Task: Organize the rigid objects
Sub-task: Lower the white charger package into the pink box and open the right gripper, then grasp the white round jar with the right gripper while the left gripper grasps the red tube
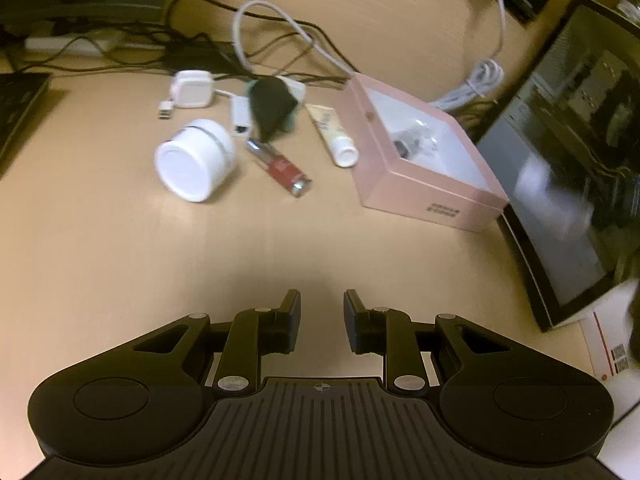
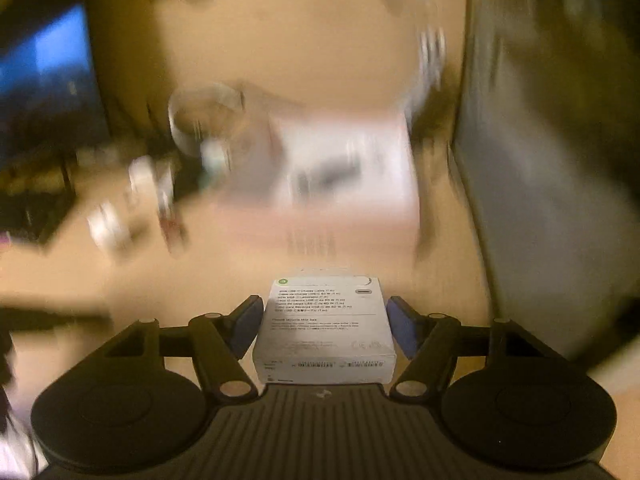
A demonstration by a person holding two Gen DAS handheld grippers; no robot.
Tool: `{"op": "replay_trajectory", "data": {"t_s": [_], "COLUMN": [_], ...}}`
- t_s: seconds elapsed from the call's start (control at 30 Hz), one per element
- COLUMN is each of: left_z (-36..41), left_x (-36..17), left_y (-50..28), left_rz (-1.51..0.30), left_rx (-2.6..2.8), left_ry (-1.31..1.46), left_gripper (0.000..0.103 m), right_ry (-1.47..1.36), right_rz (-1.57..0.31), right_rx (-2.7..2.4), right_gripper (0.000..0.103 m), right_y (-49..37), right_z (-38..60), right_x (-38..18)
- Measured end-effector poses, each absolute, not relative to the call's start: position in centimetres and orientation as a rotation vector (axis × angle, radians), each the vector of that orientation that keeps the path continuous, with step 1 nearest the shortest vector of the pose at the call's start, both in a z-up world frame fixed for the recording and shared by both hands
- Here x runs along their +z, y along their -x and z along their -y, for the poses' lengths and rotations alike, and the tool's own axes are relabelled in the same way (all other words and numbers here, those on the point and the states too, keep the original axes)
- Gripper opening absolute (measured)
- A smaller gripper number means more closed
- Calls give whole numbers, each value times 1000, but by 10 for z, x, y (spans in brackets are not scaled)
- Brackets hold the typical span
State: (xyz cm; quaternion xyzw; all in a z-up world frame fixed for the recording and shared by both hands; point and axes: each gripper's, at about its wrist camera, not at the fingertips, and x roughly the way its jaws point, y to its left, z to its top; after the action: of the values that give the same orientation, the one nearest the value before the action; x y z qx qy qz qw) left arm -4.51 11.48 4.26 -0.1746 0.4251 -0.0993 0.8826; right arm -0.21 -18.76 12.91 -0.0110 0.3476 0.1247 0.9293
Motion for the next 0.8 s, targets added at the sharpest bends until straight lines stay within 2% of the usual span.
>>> {"op": "replay_trajectory", "data": {"t_s": [0.17, 0.33, 0.5, 0.8], "left_z": [-125, -142, -172, -204], "left_x": [43, 36, 36, 44], "left_y": [51, 53, 58, 77], "left_rz": [-885, -916, -896, -841], "left_rx": [-172, -80, 37, 124], "left_ry": [361, 339, 387, 454], "left_gripper": [26, 26, 26, 26], "right_ry": [21, 58, 79, 359], "right_rz": [-540, -623, -643, -651], "right_rx": [234, 240, 400, 799], "right_gripper": [69, 74, 78, 78], "right_y": [-62, -117, -90, -40], "right_z": [171, 141, 105, -33], "right_x": [184, 169, 145, 93]}}
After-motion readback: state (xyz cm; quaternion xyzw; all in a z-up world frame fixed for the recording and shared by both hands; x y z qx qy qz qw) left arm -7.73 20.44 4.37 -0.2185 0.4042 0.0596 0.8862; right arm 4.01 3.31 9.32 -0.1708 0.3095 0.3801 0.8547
